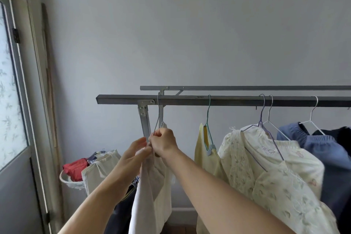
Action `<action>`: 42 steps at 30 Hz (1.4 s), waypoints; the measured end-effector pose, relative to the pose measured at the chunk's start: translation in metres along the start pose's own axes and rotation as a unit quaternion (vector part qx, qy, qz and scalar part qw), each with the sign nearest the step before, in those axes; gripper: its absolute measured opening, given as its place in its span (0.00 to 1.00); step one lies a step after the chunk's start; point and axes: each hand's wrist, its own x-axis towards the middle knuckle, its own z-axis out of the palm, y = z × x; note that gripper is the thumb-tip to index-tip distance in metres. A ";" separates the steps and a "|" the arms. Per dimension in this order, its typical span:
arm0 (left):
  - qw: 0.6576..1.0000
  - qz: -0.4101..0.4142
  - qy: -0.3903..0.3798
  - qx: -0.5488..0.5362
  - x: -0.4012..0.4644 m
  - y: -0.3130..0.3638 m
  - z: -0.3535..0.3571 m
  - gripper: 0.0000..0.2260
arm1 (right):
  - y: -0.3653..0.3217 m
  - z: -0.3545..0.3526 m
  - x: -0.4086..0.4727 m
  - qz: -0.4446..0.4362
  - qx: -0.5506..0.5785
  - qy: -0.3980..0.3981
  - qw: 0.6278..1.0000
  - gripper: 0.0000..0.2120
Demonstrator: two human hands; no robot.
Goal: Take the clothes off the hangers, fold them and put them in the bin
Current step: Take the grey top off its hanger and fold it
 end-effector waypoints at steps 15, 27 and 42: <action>0.998 0.047 -0.010 0.033 -0.040 -0.001 -0.023 0.15 | -0.014 -0.008 -0.077 -0.057 0.106 -0.045 0.992 0.02; 0.987 0.102 -0.008 0.126 -0.078 -0.003 -0.058 0.11 | -0.002 0.003 -0.107 0.024 0.121 -0.041 0.992 0.04; 0.915 0.096 -0.038 0.390 -0.108 -0.006 -0.037 0.07 | -0.028 -0.025 -0.116 0.158 0.220 -0.115 0.956 0.06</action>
